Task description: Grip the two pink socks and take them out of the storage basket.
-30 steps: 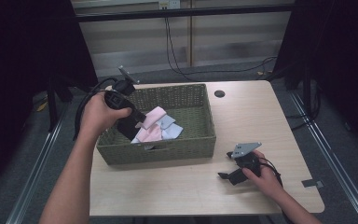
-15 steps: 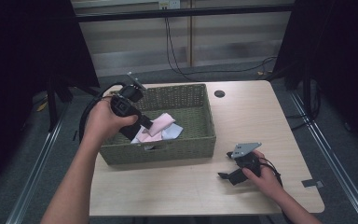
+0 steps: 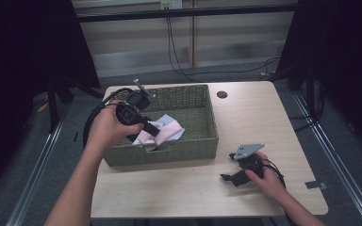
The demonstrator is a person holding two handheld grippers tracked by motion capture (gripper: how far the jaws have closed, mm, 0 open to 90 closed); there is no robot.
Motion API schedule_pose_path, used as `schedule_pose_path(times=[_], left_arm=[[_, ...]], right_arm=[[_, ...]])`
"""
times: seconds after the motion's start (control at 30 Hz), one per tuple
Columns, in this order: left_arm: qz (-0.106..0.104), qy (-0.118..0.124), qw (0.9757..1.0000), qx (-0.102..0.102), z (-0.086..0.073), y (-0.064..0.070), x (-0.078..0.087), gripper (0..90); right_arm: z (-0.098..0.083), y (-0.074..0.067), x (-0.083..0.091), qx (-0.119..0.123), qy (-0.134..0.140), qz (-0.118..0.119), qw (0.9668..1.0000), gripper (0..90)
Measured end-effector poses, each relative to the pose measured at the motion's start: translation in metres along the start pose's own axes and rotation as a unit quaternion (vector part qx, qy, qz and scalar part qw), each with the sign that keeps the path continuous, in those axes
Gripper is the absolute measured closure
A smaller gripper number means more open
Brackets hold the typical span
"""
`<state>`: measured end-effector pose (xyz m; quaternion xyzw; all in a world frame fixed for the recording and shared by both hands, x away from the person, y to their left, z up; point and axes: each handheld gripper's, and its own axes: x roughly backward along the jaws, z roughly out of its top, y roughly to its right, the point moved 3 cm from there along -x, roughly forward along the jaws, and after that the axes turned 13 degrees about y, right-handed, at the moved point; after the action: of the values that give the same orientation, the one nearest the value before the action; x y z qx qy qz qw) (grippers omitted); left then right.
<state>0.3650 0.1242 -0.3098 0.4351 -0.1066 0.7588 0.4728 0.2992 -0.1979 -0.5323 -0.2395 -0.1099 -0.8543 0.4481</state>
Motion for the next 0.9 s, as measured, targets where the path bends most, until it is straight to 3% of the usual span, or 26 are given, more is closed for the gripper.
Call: schedule_pose_path(times=[0.33, 0.47, 0.77, 0.9], left_arm=[[-0.016, 0.009, 0.9997, -0.014, -0.003, 0.016, -0.003, 87.5], [-0.022, 0.003, 0.9994, -0.027, -0.005, 0.024, -0.006, 87.6], [-0.05, 0.002, 0.9976, -0.048, -0.007, 0.042, -0.015, 86.6], [-0.05, 0.028, 0.9973, -0.047, -0.007, 0.039, -0.019, 66.1]], right_arm=[[0.0, 0.0, 0.0, -0.001, 0.0, 0.0, 1.0, 10.5], [0.0, 0.0, 0.0, -0.001, 0.0, 0.0, 1.0, 10.5], [0.0, 0.0, 0.0, -0.001, 0.0, 0.0, 1.0, 10.5], [0.0, 0.0, 0.0, -0.001, 0.0, 0.0, 1.0, 10.5]])
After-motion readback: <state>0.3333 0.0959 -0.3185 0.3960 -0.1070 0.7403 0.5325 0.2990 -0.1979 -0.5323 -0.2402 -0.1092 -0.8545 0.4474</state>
